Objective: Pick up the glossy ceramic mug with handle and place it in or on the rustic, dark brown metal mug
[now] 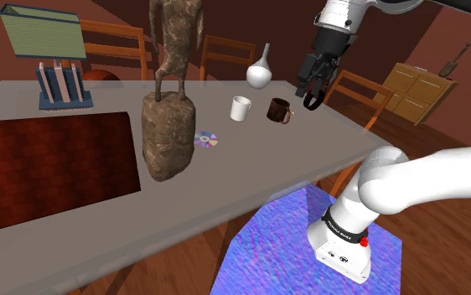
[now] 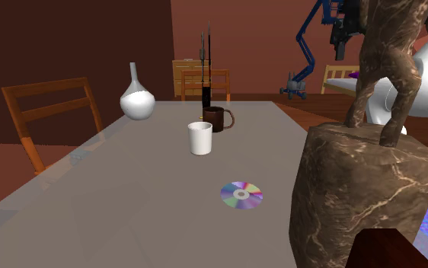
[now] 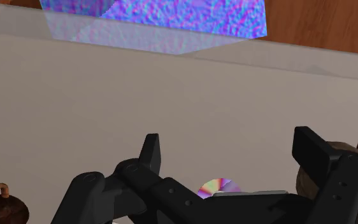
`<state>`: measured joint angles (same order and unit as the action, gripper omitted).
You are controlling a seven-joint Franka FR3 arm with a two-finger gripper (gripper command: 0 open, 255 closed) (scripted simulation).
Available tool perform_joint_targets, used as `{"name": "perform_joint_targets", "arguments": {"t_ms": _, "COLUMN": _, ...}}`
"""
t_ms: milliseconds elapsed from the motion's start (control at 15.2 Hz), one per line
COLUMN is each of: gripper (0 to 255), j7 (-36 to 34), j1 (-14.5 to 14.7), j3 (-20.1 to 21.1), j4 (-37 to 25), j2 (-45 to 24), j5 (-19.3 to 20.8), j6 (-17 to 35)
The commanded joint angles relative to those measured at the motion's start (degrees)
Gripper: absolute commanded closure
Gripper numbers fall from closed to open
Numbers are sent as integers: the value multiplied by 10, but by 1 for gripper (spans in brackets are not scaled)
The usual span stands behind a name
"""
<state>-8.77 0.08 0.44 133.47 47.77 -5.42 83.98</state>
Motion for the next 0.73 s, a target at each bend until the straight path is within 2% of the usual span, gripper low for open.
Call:
{"name": "perform_joint_targets", "arguments": {"t_ms": 0, "gripper": 0, "j7": 0, "j1": 0, "j3": 0, "j4": 0, "j2": 0, "j5": 0, "j6": 0}}
{"name": "perform_joint_targets", "arguments": {"t_ms": 660, "gripper": 0, "j7": 52, "j1": -21, "j3": -36, "j4": -13, "j2": -166, "j5": 42, "j6": 153}}
